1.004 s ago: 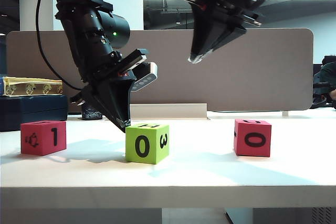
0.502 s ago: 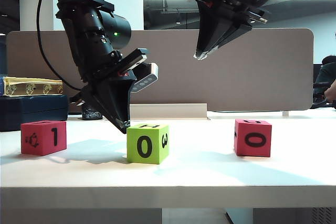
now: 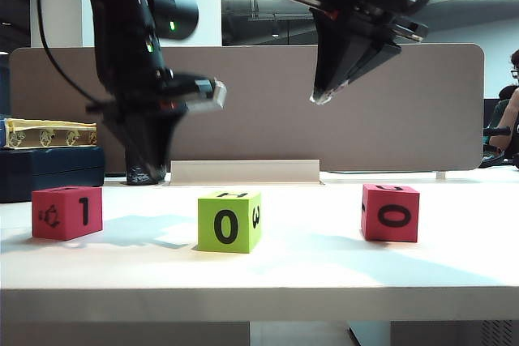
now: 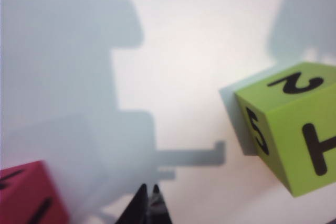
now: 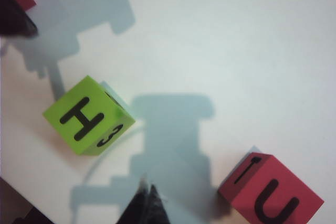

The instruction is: Select the appropriate blocks from the scattered letter blocks on the table and arrange them in a row to spell out "THU".

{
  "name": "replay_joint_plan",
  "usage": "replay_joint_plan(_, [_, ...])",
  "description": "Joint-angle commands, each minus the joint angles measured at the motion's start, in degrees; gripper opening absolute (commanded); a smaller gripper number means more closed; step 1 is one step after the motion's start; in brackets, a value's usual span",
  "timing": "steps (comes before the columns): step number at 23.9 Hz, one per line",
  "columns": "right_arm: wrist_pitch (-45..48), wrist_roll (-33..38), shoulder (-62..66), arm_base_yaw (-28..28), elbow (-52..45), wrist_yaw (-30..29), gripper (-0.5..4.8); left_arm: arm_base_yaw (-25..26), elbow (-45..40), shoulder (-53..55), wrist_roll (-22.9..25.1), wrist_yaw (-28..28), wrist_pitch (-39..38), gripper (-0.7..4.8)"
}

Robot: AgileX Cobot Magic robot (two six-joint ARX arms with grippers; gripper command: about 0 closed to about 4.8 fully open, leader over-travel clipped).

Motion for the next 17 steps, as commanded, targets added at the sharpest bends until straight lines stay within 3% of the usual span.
replay_joint_plan(1, [-0.74,0.46,-0.07,0.04,0.11,-0.15,-0.05,1.53,0.22,-5.99,0.11,-3.1,0.92,-0.06])
replay_joint_plan(5, [-2.32,0.68,-0.04,0.04,0.07,-0.55,-0.03,5.7,0.22,-9.35,-1.57,-4.17,0.11,0.04])
replay_joint_plan(9, [-4.37,0.68,0.81,0.04,0.04,-4.55,0.0,9.31,-2.36,-8.72,-4.26,-4.2,-2.21,2.42])
replay_joint_plan(11, [-4.74,0.68,1.7,0.09,0.04,-5.44,0.0,9.31,-3.5,-8.57,-4.22,-4.22,-1.38,2.83])
replay_joint_plan(15, [-6.12,0.68,3.87,0.24,0.04,-6.73,-0.01,9.31,-6.91,-8.07,-3.87,-4.26,2.82,3.02])
replay_joint_plan(17, [-6.23,0.68,3.85,0.26,0.07,-6.64,-0.01,9.4,-7.04,-7.43,-3.74,-7.3,2.8,3.24])
